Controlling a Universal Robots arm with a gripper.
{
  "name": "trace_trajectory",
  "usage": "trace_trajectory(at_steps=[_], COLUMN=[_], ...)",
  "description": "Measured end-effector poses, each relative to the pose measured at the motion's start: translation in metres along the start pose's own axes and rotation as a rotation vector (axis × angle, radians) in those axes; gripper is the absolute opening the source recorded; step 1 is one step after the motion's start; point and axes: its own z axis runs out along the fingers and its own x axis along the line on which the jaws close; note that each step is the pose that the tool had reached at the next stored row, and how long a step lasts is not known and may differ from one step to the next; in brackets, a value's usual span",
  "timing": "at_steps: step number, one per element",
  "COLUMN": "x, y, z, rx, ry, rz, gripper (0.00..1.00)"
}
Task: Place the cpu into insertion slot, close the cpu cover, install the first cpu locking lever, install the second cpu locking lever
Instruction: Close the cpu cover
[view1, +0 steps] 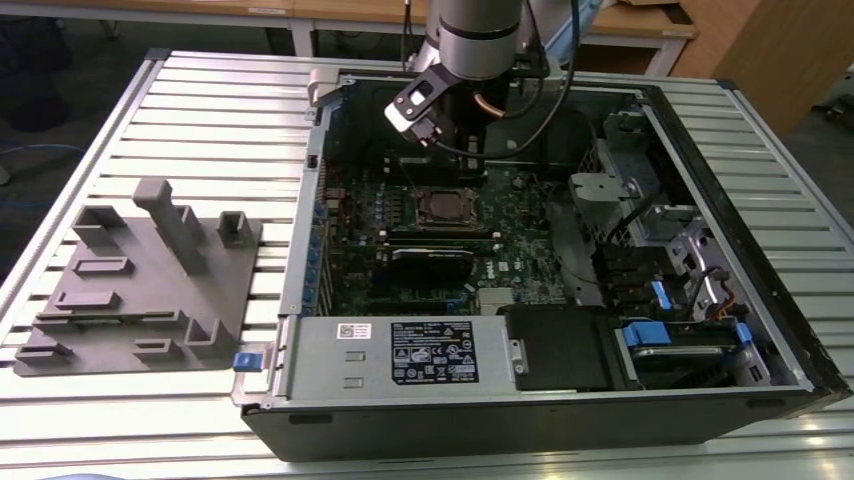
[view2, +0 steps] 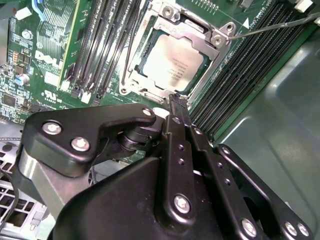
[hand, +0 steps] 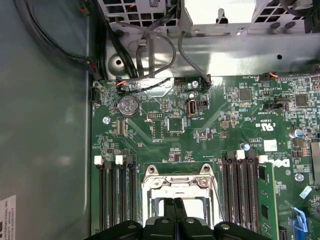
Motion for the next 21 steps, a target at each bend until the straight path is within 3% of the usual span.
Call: trace_trajectory(at_steps=[4,5,7,8,21], x=[0.0000,0.0001,0.0001,0.0000,-0.0047], y=[-0.0001,-0.0001,0.0000,0.0000,-0.0024], z=[0.0001,0.0003,0.0006,0.0005,0.0033], rx=[0.0000,0.0036,0.0292,0.0331,0.0336], ry=[0.0000,0.0001,-0.0012,-0.0017,-0.0016], rz=[0.000,0.000,0.000,0.001,0.001], gripper=[0.11,0.11,0.11,0.11,0.11])
